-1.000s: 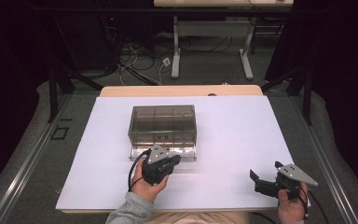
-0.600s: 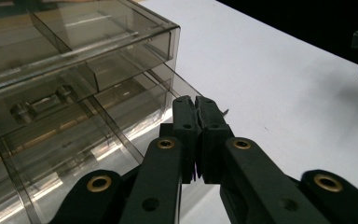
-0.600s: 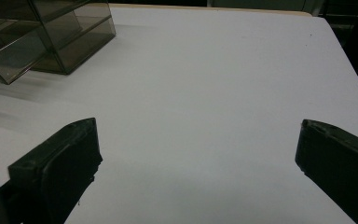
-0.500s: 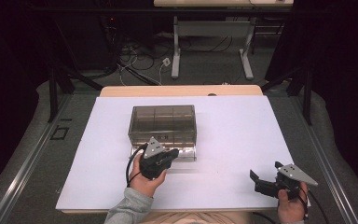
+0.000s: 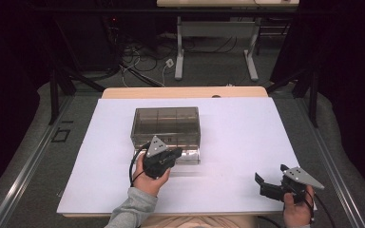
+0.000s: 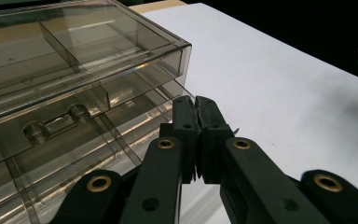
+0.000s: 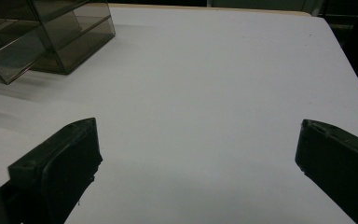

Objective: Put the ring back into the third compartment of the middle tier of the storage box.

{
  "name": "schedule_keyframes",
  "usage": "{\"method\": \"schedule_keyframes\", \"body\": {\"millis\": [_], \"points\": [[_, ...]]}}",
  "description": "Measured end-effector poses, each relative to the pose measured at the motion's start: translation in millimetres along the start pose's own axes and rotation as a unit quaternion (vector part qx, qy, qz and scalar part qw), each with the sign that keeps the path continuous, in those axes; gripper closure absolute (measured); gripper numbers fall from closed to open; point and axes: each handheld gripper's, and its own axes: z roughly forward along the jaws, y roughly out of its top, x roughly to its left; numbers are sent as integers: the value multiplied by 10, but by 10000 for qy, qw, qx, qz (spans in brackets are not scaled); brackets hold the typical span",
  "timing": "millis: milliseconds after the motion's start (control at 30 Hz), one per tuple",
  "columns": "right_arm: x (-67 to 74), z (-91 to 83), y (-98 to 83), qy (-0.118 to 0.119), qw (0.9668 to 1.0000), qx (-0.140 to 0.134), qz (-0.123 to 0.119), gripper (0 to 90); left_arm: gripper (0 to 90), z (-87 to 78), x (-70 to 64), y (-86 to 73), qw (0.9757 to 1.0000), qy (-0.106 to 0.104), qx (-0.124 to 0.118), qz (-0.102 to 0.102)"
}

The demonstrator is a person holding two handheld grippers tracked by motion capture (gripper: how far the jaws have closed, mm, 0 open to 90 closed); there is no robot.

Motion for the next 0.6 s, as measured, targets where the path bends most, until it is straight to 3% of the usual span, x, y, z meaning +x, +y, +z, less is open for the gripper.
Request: {"method": "schedule_keyframes", "body": {"millis": [600], "points": [[0,-5,-1,-6,10000,33,-7,0,878,127,-21,99,9999,-75,-100,-81]]}}
